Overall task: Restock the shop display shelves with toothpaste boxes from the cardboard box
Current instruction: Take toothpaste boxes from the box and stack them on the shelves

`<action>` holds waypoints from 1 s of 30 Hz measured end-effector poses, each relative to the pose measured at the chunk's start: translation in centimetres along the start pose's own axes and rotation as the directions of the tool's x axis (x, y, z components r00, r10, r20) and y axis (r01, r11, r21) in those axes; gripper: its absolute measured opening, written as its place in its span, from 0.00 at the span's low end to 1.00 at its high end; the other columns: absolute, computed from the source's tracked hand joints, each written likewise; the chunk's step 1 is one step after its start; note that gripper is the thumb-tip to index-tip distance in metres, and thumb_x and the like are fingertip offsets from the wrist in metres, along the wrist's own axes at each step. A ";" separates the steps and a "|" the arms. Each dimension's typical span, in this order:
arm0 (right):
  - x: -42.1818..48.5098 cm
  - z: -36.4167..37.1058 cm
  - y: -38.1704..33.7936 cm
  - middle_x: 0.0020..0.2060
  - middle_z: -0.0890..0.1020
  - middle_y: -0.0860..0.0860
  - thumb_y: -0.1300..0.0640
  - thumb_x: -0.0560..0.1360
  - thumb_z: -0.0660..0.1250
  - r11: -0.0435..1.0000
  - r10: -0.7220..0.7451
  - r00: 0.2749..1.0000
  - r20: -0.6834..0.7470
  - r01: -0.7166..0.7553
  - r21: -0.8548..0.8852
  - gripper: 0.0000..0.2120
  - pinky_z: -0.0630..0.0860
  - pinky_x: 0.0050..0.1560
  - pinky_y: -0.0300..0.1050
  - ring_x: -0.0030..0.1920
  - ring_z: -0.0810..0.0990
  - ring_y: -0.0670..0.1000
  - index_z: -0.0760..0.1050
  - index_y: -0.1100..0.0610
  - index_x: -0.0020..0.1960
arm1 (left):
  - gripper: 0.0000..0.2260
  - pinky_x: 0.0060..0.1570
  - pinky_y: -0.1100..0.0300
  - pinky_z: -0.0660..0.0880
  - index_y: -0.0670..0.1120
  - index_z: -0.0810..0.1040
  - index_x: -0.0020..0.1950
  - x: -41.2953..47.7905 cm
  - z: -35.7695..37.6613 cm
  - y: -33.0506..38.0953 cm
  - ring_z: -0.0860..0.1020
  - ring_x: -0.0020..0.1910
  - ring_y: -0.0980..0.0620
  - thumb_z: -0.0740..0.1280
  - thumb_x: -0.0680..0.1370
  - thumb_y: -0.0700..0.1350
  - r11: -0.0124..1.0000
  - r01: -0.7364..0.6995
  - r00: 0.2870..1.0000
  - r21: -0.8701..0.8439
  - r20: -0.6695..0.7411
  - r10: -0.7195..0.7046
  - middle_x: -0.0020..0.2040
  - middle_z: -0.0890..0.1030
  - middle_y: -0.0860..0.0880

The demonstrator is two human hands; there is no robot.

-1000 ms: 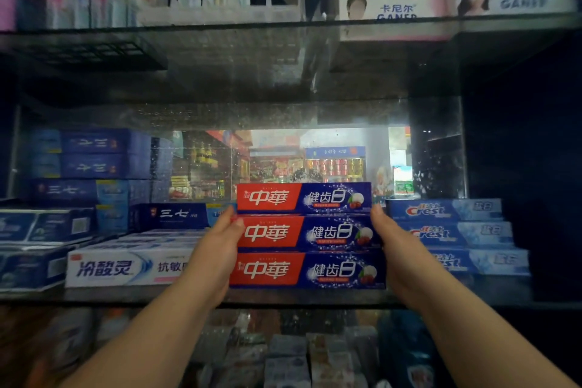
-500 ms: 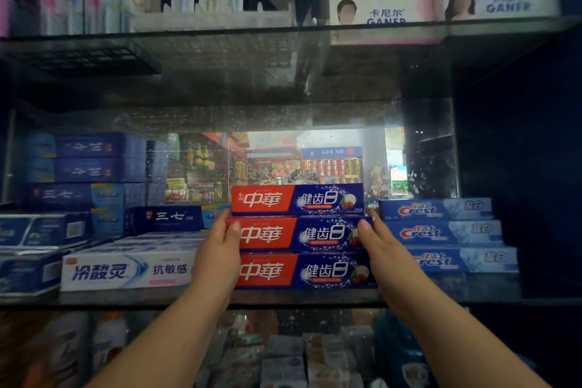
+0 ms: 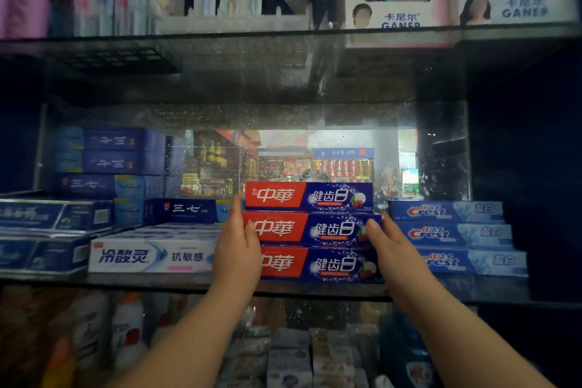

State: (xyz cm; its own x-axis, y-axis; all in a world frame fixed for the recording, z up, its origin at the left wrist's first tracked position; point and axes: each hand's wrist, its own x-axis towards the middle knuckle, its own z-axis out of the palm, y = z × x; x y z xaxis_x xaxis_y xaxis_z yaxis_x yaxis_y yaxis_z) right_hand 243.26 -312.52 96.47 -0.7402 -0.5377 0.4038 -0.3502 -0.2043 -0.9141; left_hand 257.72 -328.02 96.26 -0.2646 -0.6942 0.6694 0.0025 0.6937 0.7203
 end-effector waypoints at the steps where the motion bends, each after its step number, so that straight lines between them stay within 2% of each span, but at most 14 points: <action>1: -0.4 0.2 -0.2 0.64 0.74 0.50 0.45 0.81 0.55 0.998 -0.037 0.999 -0.037 0.036 -0.044 0.24 0.79 0.38 0.43 0.50 0.79 0.48 0.55 0.44 0.76 | 0.24 0.33 0.72 0.65 0.55 0.49 0.78 -0.3 -0.2 0.0 0.69 0.41 0.68 0.52 0.83 0.47 1.000 -0.017 1.000 0.008 0.001 0.017 0.64 0.73 0.51; 2: -0.8 0.3 -0.4 0.66 0.73 0.51 0.46 0.81 0.55 0.992 -0.086 0.993 -0.083 0.078 -0.097 0.25 0.78 0.39 0.43 0.52 0.78 0.48 0.54 0.44 0.76 | 0.24 0.34 0.73 0.65 0.56 0.48 0.78 -0.8 -0.4 0.0 0.70 0.43 0.68 0.52 0.83 0.47 1.000 -0.028 1.000 0.010 0.003 0.028 0.67 0.71 0.51; 4: -2.1 1.5 -0.9 0.72 0.67 0.50 0.47 0.81 0.56 0.956 -0.233 0.961 -0.146 0.199 -0.215 0.25 0.78 0.51 0.49 0.62 0.74 0.51 0.53 0.44 0.76 | 0.25 0.41 0.73 0.71 0.58 0.47 0.78 -1.8 -1.5 -0.5 0.73 0.53 0.64 0.52 0.83 0.47 0.998 -0.059 0.998 0.021 0.011 0.059 0.72 0.66 0.52; 5: -2.9 2.2 -1.1 0.75 0.61 0.47 0.47 0.81 0.56 0.924 -0.315 0.935 -0.163 0.263 -0.277 0.27 0.75 0.58 0.51 0.69 0.69 0.51 0.51 0.43 0.76 | 0.25 0.52 0.69 0.73 0.58 0.46 0.78 -2.4 -1.8 -0.8 0.71 0.63 0.60 0.52 0.83 0.46 0.995 -0.091 0.996 0.037 0.026 0.091 0.75 0.62 0.53; 6: -3.7 2.8 -1.4 0.77 0.54 0.42 0.47 0.80 0.56 0.893 -0.383 0.910 -0.161 0.319 -0.318 0.28 0.72 0.64 0.53 0.73 0.62 0.49 0.49 0.42 0.77 | 0.25 0.63 0.66 0.68 0.57 0.47 0.78 -3.0 -2.0 -1.1 0.64 0.70 0.59 0.53 0.83 0.45 0.989 -0.132 0.991 0.060 0.045 0.129 0.77 0.58 0.54; 8: -5.5 5.5 -1.8 0.76 0.46 0.34 0.47 0.80 0.56 0.845 -0.464 0.882 -0.084 0.413 -0.339 0.29 0.65 0.71 0.54 0.76 0.51 0.41 0.48 0.41 0.77 | 0.25 0.73 0.65 0.56 0.58 0.47 0.76 -4.0 -3.3 -2.2 0.54 0.74 0.63 0.53 0.83 0.44 0.970 -0.208 0.978 0.124 0.059 0.202 0.76 0.54 0.60; 11: -7.7 9.9 -1.5 0.74 0.44 0.32 0.50 0.80 0.57 0.764 -0.504 0.853 0.135 0.513 -0.390 0.29 0.51 0.73 0.40 0.72 0.44 0.33 0.47 0.42 0.77 | 0.23 0.73 0.70 0.50 0.58 0.47 0.74 -5.1 -6.1 -4.4 0.49 0.73 0.68 0.54 0.83 0.44 0.934 -0.273 0.962 0.229 0.083 0.260 0.72 0.49 0.67; 13: -8.7 12.9 -1.3 0.73 0.45 0.31 0.50 0.81 0.57 0.737 -0.488 0.815 0.311 0.576 -0.354 0.29 0.48 0.71 0.34 0.71 0.44 0.31 0.47 0.41 0.77 | 0.23 0.71 0.73 0.49 0.55 0.51 0.76 -4.8 -8.6 -6.3 0.50 0.73 0.67 0.55 0.82 0.43 0.931 -0.235 0.972 0.279 0.049 0.231 0.72 0.49 0.66; 15: -8.8 15.4 -1.3 0.73 0.49 0.33 0.51 0.81 0.57 0.718 -0.433 0.773 0.463 0.606 -0.341 0.28 0.49 0.72 0.32 0.72 0.47 0.32 0.49 0.42 0.77 | 0.23 0.69 0.73 0.48 0.51 0.56 0.77 -3.7 -11.6 -8.1 0.52 0.76 0.62 0.56 0.82 0.43 0.934 -0.116 0.990 0.338 -0.037 0.137 0.75 0.52 0.62; 18: -7.3 18.9 -2.1 0.77 0.51 0.40 0.51 0.81 0.57 0.574 -0.403 0.710 0.577 0.688 -0.445 0.28 0.49 0.72 0.34 0.76 0.49 0.40 0.50 0.46 0.78 | 0.23 0.72 0.65 0.51 0.48 0.56 0.78 -1.1 -15.9 -9.9 0.52 0.77 0.56 0.56 0.82 0.45 0.898 0.111 0.989 0.425 -0.134 -0.059 0.79 0.51 0.54; 21: -4.3 22.1 -3.0 0.78 0.48 0.48 0.50 0.82 0.56 0.432 -0.322 0.705 0.631 0.703 -0.565 0.29 0.47 0.75 0.44 0.78 0.45 0.49 0.47 0.50 0.79 | 0.27 0.76 0.57 0.51 0.47 0.50 0.79 0.7 -17.2 -10.8 0.49 0.78 0.52 0.54 0.82 0.51 0.823 0.154 0.987 0.547 -0.053 -0.149 0.80 0.45 0.51; 25: -0.9 25.4 -3.3 0.78 0.53 0.52 0.48 0.82 0.53 0.194 -0.187 0.765 0.616 0.643 -0.741 0.29 0.47 0.75 0.57 0.78 0.45 0.56 0.47 0.53 0.79 | 0.27 0.77 0.50 0.41 0.46 0.46 0.79 1.1 -15.6 -11.8 0.40 0.78 0.53 0.47 0.82 0.55 0.665 0.081 0.990 0.743 0.017 -0.140 0.79 0.39 0.49; 28: -0.1 26.5 -2.6 0.77 0.58 0.53 0.48 0.81 0.53 0.158 -0.096 0.808 0.582 0.589 -0.792 0.27 0.45 0.73 0.64 0.77 0.49 0.58 0.51 0.51 0.78 | 0.27 0.77 0.49 0.41 0.47 0.47 0.79 1.1 -15.4 -12.4 0.40 0.78 0.55 0.45 0.82 0.56 0.658 0.059 0.992 0.751 0.028 -0.122 0.79 0.39 0.50; 30: -0.2 26.7 -2.1 0.75 0.62 0.53 0.49 0.80 0.55 0.145 -0.127 0.815 0.565 0.578 -0.803 0.26 0.45 0.73 0.65 0.76 0.54 0.57 0.53 0.49 0.77 | 0.27 0.77 0.50 0.41 0.47 0.47 0.79 1.1 -15.5 -12.5 0.40 0.78 0.55 0.44 0.82 0.57 0.659 0.057 0.991 0.750 0.039 -0.129 0.79 0.39 0.50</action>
State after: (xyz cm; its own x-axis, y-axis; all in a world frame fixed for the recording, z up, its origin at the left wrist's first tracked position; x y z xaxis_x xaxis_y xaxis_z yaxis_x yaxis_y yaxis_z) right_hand 259.44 -333.86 97.30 -0.2350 -0.8745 0.4243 -0.9397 0.3160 0.1308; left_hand 272.35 -340.46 90.83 -0.3000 -0.7701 0.5630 -0.7367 0.5620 0.3762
